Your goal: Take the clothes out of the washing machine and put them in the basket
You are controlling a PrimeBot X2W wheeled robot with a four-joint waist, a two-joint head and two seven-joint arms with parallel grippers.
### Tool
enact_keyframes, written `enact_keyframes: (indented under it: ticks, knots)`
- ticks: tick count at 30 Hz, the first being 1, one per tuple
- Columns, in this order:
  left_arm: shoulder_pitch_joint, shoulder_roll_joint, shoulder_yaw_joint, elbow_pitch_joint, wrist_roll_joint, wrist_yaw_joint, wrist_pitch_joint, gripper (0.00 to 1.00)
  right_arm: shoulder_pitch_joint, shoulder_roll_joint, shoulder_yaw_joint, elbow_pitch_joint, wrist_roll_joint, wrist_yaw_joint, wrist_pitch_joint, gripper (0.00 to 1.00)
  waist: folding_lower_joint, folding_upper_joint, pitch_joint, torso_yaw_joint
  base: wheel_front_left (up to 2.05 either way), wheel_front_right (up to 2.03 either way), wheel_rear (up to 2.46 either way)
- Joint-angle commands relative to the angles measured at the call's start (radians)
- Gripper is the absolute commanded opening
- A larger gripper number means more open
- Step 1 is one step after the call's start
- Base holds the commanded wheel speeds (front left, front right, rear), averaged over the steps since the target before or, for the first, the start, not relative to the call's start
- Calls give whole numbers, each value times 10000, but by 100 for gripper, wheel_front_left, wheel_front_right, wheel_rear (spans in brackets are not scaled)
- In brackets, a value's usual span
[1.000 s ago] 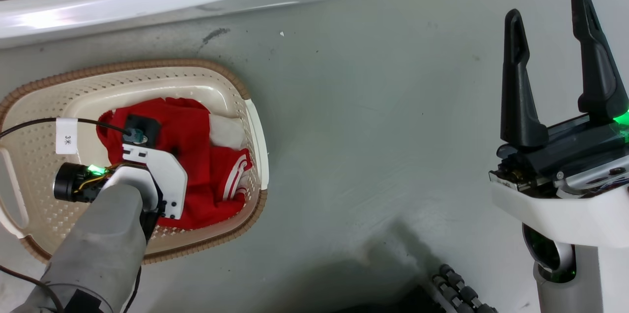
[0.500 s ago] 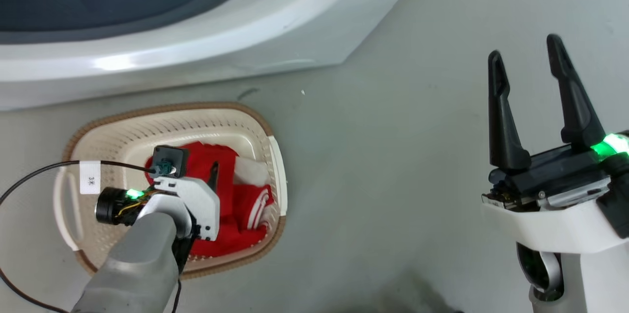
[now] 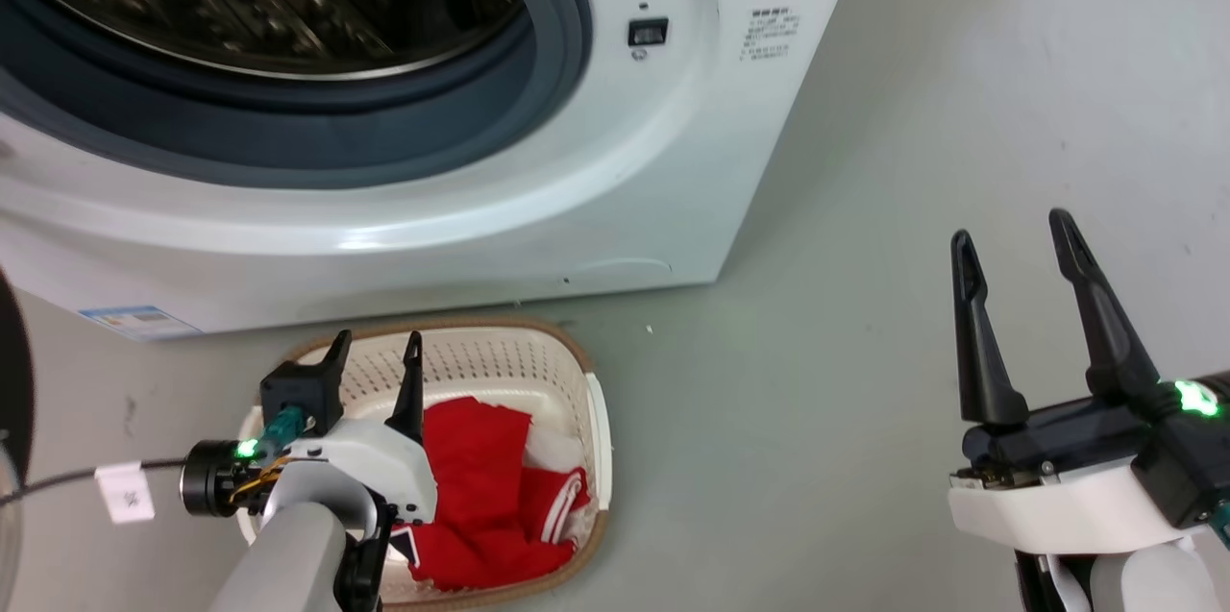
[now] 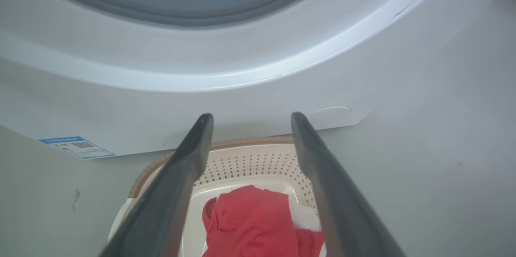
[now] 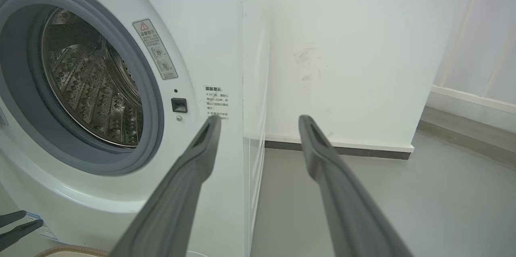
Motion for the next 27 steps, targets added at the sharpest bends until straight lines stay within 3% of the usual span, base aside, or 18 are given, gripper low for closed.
enact_keyframes:
  ticks: [1,5,11,19,27]
  knots:
    - [196,-100,125,-174,130,35,-24,100,118,6,-38,36,-31,-11,-20,100,2,0,-572,292,0,0,0]
    - [1141,-488,1350,-1560,848,69,-24,100,457,6,-140,153,-67,-11,-20,100,2,0,-1079,444,0,0,0]
    - [2302,-1298,2912,-3486,1934,-220,-25,100,839,6,-253,300,-55,-11,-20,100,2,0,-1723,611,0,0,0]
    - [3429,-1914,3925,-4923,3069,-491,-25,100,1388,6,-439,555,36,-11,-20,100,2,0,-2582,775,0,0,0]
    - [4237,-2079,4086,-5260,3674,-502,-25,100,1811,6,-600,811,110,-11,-20,100,2,0,-3098,833,0,0,0]
